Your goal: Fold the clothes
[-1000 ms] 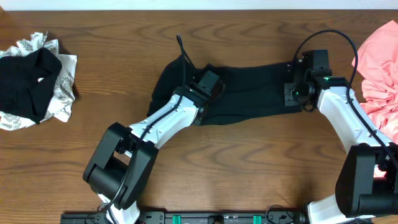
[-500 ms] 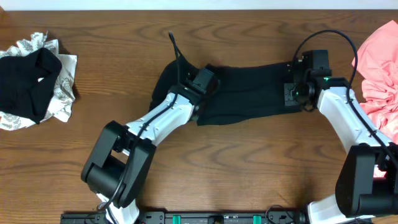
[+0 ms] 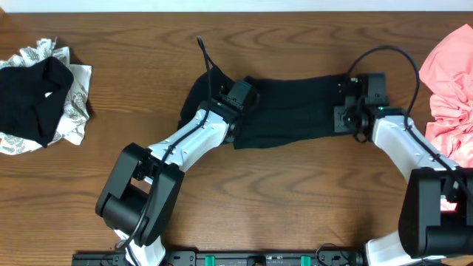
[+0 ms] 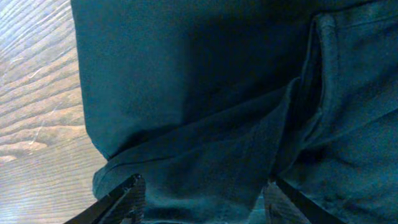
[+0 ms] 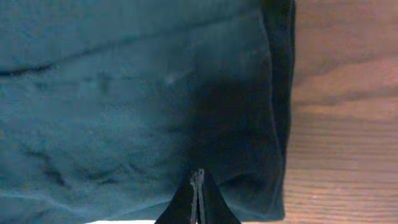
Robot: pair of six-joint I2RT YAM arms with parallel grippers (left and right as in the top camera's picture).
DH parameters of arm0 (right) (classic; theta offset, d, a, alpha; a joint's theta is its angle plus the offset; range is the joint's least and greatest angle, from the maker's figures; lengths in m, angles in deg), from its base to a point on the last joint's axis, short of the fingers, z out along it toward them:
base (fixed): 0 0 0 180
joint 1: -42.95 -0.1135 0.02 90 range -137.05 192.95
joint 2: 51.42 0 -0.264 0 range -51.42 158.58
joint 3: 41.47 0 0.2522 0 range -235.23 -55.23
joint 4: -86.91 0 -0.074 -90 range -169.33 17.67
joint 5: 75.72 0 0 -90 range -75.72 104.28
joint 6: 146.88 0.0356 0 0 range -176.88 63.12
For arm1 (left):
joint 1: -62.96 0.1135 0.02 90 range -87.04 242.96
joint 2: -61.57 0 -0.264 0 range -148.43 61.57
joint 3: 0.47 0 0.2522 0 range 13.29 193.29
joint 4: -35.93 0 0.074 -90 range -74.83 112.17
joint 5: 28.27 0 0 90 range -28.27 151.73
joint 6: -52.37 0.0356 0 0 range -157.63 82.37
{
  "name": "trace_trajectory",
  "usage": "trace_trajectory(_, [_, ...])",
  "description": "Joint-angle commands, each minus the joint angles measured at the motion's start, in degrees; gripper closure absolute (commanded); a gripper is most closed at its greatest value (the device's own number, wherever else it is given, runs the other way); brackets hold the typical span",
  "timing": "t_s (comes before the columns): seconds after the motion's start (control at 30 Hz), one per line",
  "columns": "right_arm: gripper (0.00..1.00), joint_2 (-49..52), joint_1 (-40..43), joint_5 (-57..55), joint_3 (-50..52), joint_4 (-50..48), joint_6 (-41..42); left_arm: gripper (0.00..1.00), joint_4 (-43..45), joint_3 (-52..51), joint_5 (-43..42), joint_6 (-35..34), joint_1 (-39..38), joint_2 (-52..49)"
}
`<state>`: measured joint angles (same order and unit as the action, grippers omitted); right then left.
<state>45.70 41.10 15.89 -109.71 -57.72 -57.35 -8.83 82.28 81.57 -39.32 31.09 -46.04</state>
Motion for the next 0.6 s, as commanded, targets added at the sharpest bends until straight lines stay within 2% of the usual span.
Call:
trace_trajectory(0.0, [0.99, 0.4, -0.5, 0.4, 1.6, -1.3, 0.0, 0.38, 0.1, -0.5, 0.3, -1.0, 0.3, -0.8])
trace_trajectory(0.5, [0.99, 0.4, -0.5, 0.3, 1.7, -1.5, 0.0, 0.39, 1.3, -0.5, 0.4, -0.9, 0.6, -4.9])
trace_trajectory(0.57, [0.99, 0.4, -0.5, 0.3, 1.7, -1.6, 0.0, 0.43, 2.1, -0.5, 1.7, -0.9, 0.7, -4.8])
